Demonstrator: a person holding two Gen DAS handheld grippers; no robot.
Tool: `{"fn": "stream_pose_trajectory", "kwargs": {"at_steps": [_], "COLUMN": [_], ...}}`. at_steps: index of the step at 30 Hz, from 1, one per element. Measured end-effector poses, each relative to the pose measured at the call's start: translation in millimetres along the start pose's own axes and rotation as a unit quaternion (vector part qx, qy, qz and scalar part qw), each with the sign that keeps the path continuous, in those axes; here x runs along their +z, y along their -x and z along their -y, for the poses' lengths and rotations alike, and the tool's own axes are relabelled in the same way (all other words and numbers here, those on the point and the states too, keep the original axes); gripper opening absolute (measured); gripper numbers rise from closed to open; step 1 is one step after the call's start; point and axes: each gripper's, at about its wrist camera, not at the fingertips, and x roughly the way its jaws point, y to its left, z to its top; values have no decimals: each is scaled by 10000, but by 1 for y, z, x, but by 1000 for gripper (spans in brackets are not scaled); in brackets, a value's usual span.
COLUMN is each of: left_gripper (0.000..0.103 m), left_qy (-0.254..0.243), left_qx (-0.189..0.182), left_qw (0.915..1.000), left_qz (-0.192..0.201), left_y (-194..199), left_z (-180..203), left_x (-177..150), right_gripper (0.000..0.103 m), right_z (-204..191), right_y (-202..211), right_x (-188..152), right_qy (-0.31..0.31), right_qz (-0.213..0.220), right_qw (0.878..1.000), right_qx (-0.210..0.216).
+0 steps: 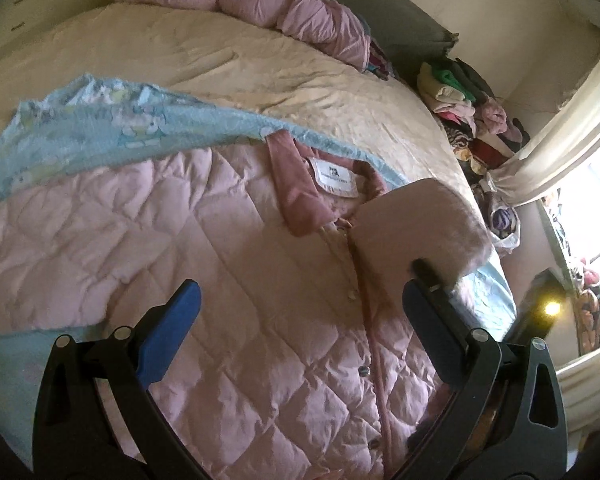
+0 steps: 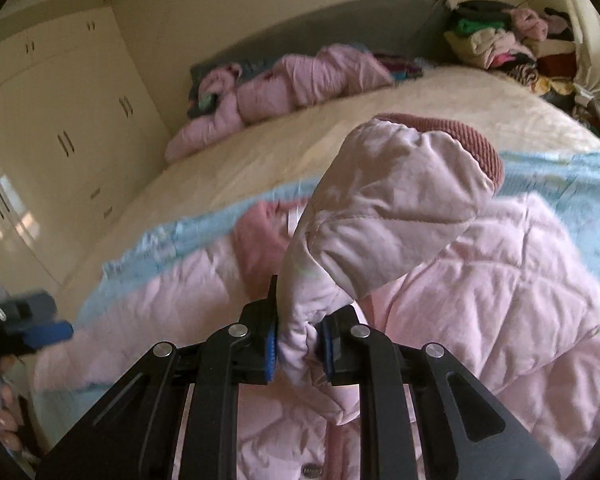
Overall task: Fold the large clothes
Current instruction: 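Lift the sleeve with the right tool and carry it across the jacket front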
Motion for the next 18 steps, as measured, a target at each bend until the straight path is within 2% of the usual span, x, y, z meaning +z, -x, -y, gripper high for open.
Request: {"fn": "stream_pose_trajectory", "kwargs": {"at_steps": [6,7,8,10,14,16,18], "left_gripper": [95,95,95,95,95,95,95], "left_qy": [168,211,250,287,417,567,742], "left_qx": [-87,-118,-139,-179,-227,-287,-359], "left_qw": [9996,9995,9993,9992,9987,9978,9964], "left_qz": [-198,-216,-228,-230,-185,-177,-209], "left_y": [-16,-18,-19,-21,-21,-22,-24], "left_z": [-1,-1,-1,0,-4,-9,-15], "left_x": [-9,-9,-10,-10,-11,-11,-11], "right_gripper": [22,28,39,48,60,65,66], "right_z": [-10,-12,-12,-9,-1,-5,-8], "right_y": [-20,-23,-24,-22,-8,-1,1], "right_x": [-24,-29,-33,-41,-54,-58,-59], "right_qy": [189,239,245,136,-142,-80,25], "right_qz": [-330,-479,-595,-669,-563,-518,-619], "right_qw": [9991,9982,9972,9961,9947,9936,9923], "right_qx": [185,287,371,567,844,996,1069]}}
